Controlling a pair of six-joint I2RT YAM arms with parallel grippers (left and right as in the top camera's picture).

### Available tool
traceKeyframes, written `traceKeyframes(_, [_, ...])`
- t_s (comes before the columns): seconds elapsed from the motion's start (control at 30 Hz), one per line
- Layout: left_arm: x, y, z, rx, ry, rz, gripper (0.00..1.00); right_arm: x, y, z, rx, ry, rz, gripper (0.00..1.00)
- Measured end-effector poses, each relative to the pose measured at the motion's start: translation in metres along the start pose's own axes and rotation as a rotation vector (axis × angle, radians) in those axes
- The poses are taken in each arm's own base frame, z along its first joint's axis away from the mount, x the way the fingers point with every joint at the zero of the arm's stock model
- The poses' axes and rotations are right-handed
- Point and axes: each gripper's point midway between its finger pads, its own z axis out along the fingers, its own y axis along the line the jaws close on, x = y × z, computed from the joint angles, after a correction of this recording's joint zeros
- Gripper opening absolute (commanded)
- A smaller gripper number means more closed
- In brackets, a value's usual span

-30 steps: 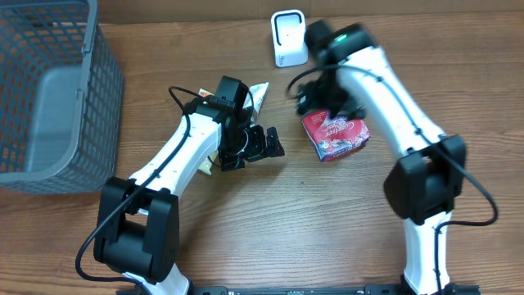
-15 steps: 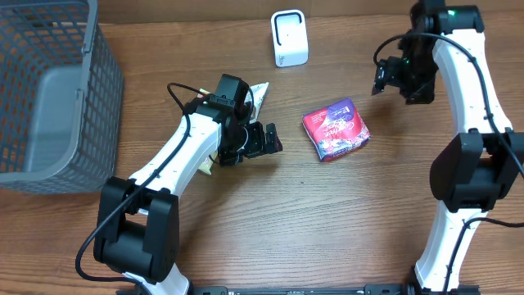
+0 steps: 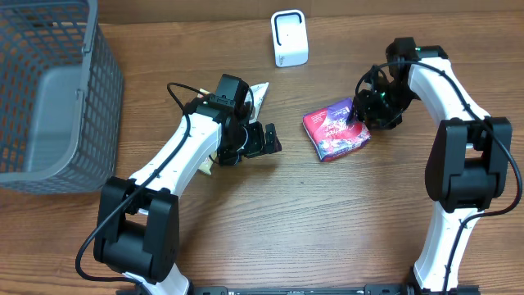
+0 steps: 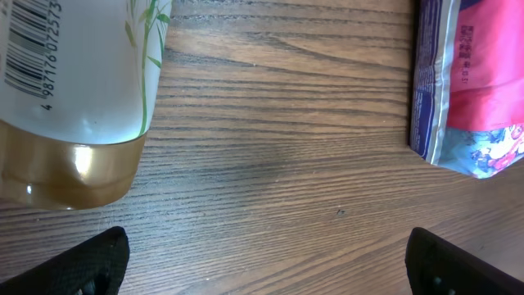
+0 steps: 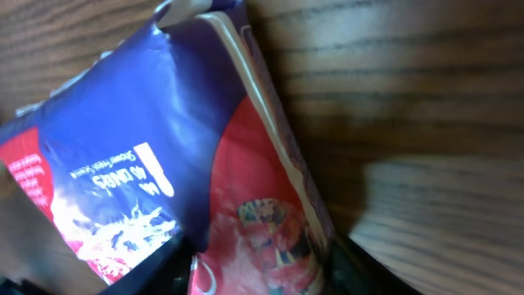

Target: Scan the item barcode

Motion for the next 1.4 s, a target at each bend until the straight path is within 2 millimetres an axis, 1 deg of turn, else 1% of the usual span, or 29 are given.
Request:
traceKeyframes(0.07, [0.0,0.0,0.0,0.0,0.0,0.0,1.0,0.002,0.002,0.0,-0.011,0.009,0.0,0.47])
traceKeyframes(0.1, [0.0,0.0,0.0,0.0,-0.001,0.0,1.0,0.003,0.003,0.0,-0.019,0.012,0.0,0.42])
traceKeyframes(0.13, [0.0,0.0,0.0,0.0,-0.001,0.0,1.0,0.004,0.004,0.0,-0.027,0.015,0.0,0.32])
traceKeyframes(0.17, [0.0,0.0,0.0,0.0,-0.001,0.0,1.0,0.004,0.006,0.0,-0.036,0.018,0.003,0.25])
traceKeyframes(0.2, [0.0,0.0,0.0,0.0,-0.001,0.0,1.0,0.005,0.008,0.0,-0.049,0.02,-0.006,0.13])
traceKeyframes(0.23, [0.0,0.0,0.0,0.0,-0.001,0.0,1.0,0.005,0.01,0.0,-0.058,0.019,-0.007,0.06])
traceKeyframes(0.27, [0.0,0.0,0.0,0.0,-0.001,0.0,1.0,0.005,0.011,0.0,-0.067,0.021,-0.001,0.04])
traceKeyframes(0.53, [0.0,0.0,0.0,0.0,0.0,0.0,1.0,0.005,0.024,-0.001,-0.144,0.024,0.039,0.04])
traceKeyframes(0.63, [0.0,0.0,0.0,0.0,-0.001,0.0,1.0,0.003,0.037,-0.003,-0.221,0.018,0.044,0.04])
traceKeyframes(0.7, [0.0,0.0,0.0,0.0,-0.001,0.0,1.0,0.0,0.042,-0.005,-0.253,0.01,0.057,0.04])
traceKeyframes(0.77, [0.0,0.0,0.0,0.0,-0.001,0.0,1.0,-0.007,0.047,-0.006,-0.281,-0.01,0.081,0.04])
traceKeyframes(0.93, [-0.001,-0.001,0.0,0.003,-0.005,0.002,1.0,-0.037,0.059,-0.015,-0.337,-0.108,0.135,0.04])
traceKeyframes(1.0, [-0.002,-0.001,0.0,0.004,-0.007,0.003,1.0,-0.039,0.058,-0.015,-0.314,-0.114,0.16,0.04])
traceKeyframes(1.03, [-0.002,-0.001,0.0,0.003,-0.006,0.003,1.0,-0.038,0.057,-0.014,-0.298,-0.109,0.17,0.15])
traceKeyframes(1.13, [-0.002,-0.001,0.0,0.003,-0.006,0.002,1.0,-0.027,0.046,-0.004,-0.174,-0.079,0.211,0.8])
traceKeyframes(1.17, [-0.002,-0.001,0.0,0.003,-0.007,0.003,1.0,-0.026,0.044,-0.002,-0.142,-0.081,0.206,0.95])
traceKeyframes(1.2, [-0.002,-0.001,0.0,0.003,-0.006,0.003,1.0,-0.026,0.044,0.001,-0.114,-0.085,0.193,1.0])
traceKeyframes(1.37, [-0.003,-0.001,0.0,0.005,-0.011,0.004,1.0,-0.03,0.053,0.01,-0.046,-0.118,0.096,1.0])
traceKeyframes(1.4, [-0.003,-0.001,0.0,0.005,-0.011,0.004,1.0,-0.032,0.056,0.012,-0.04,-0.126,0.076,0.98])
